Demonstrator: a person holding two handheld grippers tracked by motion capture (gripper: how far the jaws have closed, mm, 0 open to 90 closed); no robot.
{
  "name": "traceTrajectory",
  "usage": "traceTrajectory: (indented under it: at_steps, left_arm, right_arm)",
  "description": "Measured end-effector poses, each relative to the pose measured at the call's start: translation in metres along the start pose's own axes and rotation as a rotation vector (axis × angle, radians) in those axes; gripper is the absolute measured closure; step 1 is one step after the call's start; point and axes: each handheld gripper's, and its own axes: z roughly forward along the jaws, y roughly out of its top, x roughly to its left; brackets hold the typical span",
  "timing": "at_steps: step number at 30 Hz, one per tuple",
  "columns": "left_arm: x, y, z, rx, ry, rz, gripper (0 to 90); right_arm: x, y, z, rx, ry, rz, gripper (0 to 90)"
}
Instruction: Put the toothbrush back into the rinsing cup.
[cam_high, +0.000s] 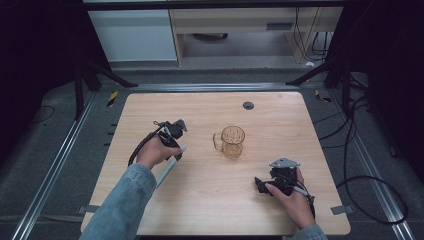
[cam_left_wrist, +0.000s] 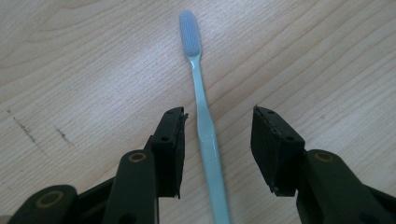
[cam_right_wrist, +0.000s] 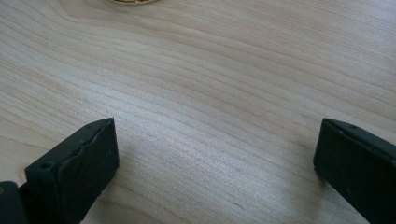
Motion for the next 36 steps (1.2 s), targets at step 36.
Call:
traceTrajectory:
  at_steps: [36]
  left_arm:
    - [0.009,0.001,0.027,0.071,-0.013,-0.089,66.6]
  right_arm:
    - [-0.001,0.0,-0.001,-0.002,0.019,-0.007,0.4]
